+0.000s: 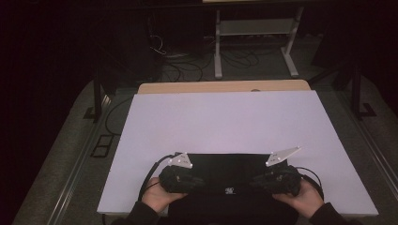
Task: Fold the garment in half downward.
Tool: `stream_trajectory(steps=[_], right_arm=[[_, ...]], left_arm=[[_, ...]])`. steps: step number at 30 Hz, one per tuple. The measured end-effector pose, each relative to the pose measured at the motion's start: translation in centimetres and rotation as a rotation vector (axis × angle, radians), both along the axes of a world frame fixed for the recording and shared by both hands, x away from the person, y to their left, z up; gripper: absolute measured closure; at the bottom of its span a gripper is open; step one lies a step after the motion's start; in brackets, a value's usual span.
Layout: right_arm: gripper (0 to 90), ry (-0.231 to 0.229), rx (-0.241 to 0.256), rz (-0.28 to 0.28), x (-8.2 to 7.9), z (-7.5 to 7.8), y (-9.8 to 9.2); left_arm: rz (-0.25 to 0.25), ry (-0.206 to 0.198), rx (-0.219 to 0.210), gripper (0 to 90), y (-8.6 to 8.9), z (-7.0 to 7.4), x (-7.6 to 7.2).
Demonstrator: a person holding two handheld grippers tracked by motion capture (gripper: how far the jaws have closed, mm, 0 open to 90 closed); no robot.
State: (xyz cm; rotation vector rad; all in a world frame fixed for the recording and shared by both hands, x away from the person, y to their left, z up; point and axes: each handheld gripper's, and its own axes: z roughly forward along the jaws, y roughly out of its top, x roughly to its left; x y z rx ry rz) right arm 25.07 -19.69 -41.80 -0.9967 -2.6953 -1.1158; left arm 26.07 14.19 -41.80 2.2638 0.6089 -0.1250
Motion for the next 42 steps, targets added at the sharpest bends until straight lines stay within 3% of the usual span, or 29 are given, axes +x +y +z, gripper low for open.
stream_trajectory(steps=[11, 18, 24, 26, 32, 42], right_arm=[[38.9, 0.028, 0.06, -0.036, 0.4, 0.7, -0.9], [26.6, 0.011, 0.068, -0.055, 0.4, 1.3, -1.3], [10.5, -0.006, 0.072, -0.074, 0.7, 2.3, -1.5], [0.3, -0.008, 0.07, -0.078, 0.8, 2.5, -1.5], [0.0, -0.044, 0.055, -0.086, 1.1, 3.6, -2.1], [0.0, -0.09, 0.052, -0.1, 1.5, 5.1, -3.9]], left_arm=[[0.014, 0.003, -0.032, 51.8, 0.4, 0.5, 0.2], [0.037, 0.037, -0.11, 38.9, 0.8, 1.1, 0.6], [0.045, 0.012, -0.139, 22.0, 0.9, 1.9, 0.8], [0.033, -0.002, -0.144, 17.0, 0.9, 2.2, 0.8], [0.051, -0.056, -0.134, 1.2, 1.2, 3.2, 1.2], [0.068, -0.076, -0.134, 0.0, 1.8, 4.0, 2.2]])
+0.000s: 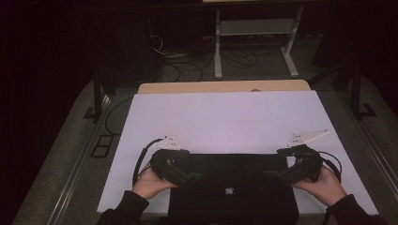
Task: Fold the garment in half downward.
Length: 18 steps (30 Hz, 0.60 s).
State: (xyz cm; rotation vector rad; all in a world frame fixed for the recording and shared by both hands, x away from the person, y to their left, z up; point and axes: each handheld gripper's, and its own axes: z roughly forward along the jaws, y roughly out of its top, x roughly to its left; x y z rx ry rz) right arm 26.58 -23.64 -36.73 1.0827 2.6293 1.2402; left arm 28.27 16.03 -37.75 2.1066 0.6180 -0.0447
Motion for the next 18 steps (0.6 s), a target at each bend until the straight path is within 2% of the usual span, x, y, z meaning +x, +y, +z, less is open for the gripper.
stream_trajectory(steps=[5, 9, 18], right_arm=[[0.0, -0.017, -0.005, -0.01, 0.3, 0.4, -1.0], [0.0, -0.025, -0.004, -0.031, 0.5, 0.6, -2.0], [0.0, -0.029, -0.005, -0.073, 1.0, 0.3, -3.7]], left_arm=[[-0.01, -0.017, 0.019, 0.0, 0.2, 0.3, 0.3], [-0.002, -0.032, 0.017, 0.0, 0.6, 0.6, 0.6], [0.026, -0.032, 0.002, 0.0, 1.5, 0.5, 1.4]])
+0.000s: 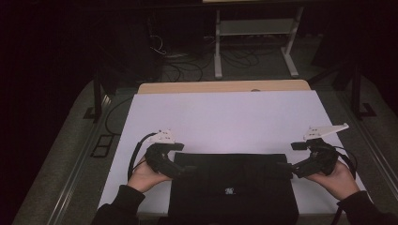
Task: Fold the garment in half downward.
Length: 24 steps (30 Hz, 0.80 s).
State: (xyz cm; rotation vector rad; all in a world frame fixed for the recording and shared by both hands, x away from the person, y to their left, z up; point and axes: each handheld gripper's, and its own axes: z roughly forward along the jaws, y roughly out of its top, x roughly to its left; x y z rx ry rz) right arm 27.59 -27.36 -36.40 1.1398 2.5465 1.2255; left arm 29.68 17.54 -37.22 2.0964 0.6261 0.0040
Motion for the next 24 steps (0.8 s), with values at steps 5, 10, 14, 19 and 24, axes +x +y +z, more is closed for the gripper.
stream_trajectory(steps=[5, 10, 14, 19, 24], right_arm=[[0.0, 0.005, 0.005, -0.004, 0.2, -0.3, -0.5], [0.0, 0.008, 0.0, -0.006, 0.6, -0.6, -0.8], [0.0, 0.009, 0.005, 0.005, 0.9, -1.0, -0.8], [0.0, 0.008, 0.013, 0.013, 1.4, -1.1, -0.7], [0.0, 0.011, -0.002, 0.008, 2.0, -1.5, -0.6]], left_arm=[[0.004, -0.005, 0.012, 0.0, 0.4, -0.3, 0.4], [0.026, 0.003, 0.02, 0.0, 0.8, -0.7, 0.9], [0.045, 0.019, 0.022, 0.0, 1.1, -1.1, 1.7], [0.065, 0.034, 0.022, 0.0, 1.4, -1.7, 2.6], [0.065, 0.008, 0.026, 0.0, 1.5, -2.2, 2.9]])
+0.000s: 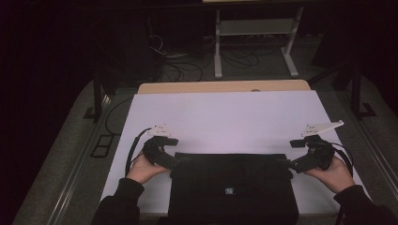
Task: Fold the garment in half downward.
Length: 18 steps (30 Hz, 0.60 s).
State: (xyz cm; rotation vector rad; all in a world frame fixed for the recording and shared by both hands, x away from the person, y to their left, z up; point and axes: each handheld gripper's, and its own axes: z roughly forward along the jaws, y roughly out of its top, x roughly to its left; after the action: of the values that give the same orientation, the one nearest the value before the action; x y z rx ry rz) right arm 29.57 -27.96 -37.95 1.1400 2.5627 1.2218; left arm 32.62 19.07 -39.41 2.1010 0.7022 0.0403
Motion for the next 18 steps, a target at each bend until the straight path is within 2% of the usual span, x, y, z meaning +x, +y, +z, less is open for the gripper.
stream_trajectory(steps=[2, 7, 12, 18], right_arm=[[0.0, 0.003, 0.005, -0.006, 0.2, -0.1, -0.1], [0.0, 0.0, -0.002, -0.022, 0.8, -0.6, -0.2], [0.0, 0.018, -0.008, -0.032, 1.2, -1.3, -0.4], [0.0, 0.031, -0.03, -0.047, 1.7, -2.2, -0.6]], left_arm=[[0.003, -0.021, 0.01, 0.0, 0.0, -0.2, 0.0], [-0.001, -0.015, 0.019, 0.0, 0.2, -0.8, 0.3], [0.004, 0.002, 0.022, 0.0, 0.3, -1.3, 0.7], [0.008, 0.002, 0.025, 0.0, 0.4, -1.6, 0.9]])
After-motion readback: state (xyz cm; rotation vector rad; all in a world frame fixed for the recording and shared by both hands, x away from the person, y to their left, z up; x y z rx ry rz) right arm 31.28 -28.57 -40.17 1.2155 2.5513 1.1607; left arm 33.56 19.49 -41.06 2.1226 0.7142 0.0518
